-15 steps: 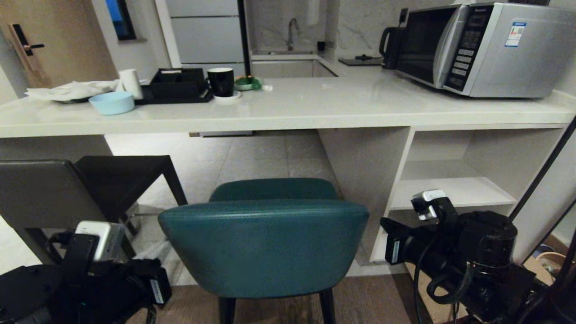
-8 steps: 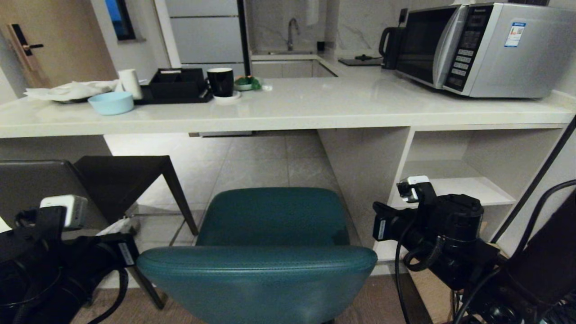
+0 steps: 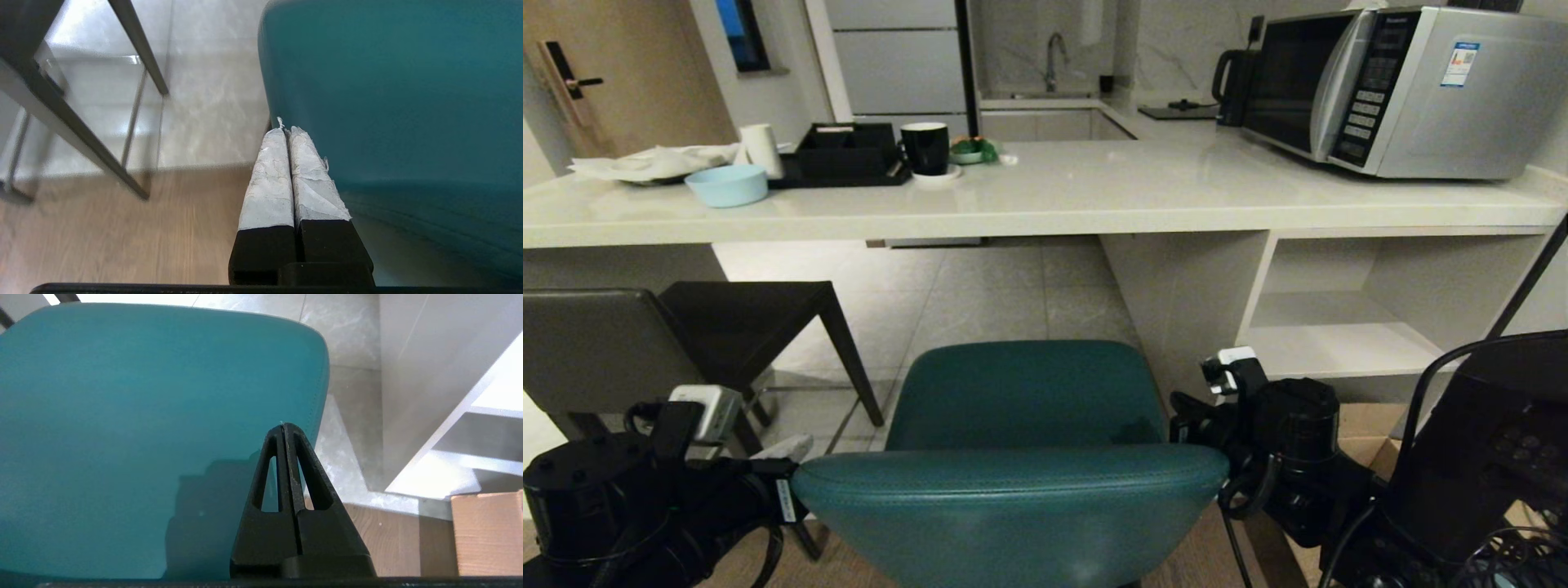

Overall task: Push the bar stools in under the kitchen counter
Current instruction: Push the blue chair back under the dining table

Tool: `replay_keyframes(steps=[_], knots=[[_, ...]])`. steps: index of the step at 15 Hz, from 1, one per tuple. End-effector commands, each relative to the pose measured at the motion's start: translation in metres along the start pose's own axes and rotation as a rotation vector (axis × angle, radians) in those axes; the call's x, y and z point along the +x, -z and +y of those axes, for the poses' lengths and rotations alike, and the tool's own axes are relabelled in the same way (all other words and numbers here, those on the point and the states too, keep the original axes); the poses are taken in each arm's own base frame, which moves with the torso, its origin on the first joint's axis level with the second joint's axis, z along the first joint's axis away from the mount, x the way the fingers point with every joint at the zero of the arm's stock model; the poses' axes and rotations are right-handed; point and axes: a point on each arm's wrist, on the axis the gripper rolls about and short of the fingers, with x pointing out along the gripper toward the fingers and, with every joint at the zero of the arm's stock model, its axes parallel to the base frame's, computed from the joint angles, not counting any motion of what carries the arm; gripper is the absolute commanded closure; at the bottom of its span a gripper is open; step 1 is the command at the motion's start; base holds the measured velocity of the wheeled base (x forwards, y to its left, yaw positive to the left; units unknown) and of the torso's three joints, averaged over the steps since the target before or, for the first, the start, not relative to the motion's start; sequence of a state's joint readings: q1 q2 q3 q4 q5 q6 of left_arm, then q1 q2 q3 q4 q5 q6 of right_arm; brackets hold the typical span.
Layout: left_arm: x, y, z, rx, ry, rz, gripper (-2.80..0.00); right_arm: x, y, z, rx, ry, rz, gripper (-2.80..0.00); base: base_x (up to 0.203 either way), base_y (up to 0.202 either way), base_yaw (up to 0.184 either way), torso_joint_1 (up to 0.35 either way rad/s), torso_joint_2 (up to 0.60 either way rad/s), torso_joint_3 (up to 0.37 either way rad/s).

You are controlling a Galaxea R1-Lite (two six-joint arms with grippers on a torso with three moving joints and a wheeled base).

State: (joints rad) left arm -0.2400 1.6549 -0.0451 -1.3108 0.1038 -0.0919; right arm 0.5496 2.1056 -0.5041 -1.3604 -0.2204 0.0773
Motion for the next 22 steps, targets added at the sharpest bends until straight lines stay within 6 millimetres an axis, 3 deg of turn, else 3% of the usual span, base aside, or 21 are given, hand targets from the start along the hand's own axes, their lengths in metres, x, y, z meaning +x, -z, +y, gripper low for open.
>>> replay_keyframes(steps=[1,8,12,19,22], knots=[[0.007,0.007,0.001,0.002,-0.010,0.042,0.00,-0.001,0.009,0.003,-0.010,-0.001,0.021,0.00,0.000,0.000,0.000,0.000,0.00,0.000],[0.069,0.008,-0.044,0.066,0.034,0.028,0.00,-0.001,0.005,0.010,-0.013,-0.027,-0.011,0.00,0.000,0.000,0.000,0.000,0.00,0.000],[0.066,0.009,-0.053,0.097,0.062,0.027,0.00,0.009,0.009,0.008,-0.008,-0.015,-0.008,0.00,0.000,0.000,0.000,0.000,0.00,0.000],[0.054,0.002,-0.060,0.099,0.104,-0.006,0.00,0.067,0.009,0.013,-0.047,0.008,-0.010,0.00,0.000,0.000,0.000,0.000,0.00,0.000],[0.054,0.002,-0.060,0.099,0.106,-0.006,0.00,0.071,0.013,0.012,-0.052,0.006,0.000,0.00,0.000,0.000,0.000,0.000,0.00,0.000]])
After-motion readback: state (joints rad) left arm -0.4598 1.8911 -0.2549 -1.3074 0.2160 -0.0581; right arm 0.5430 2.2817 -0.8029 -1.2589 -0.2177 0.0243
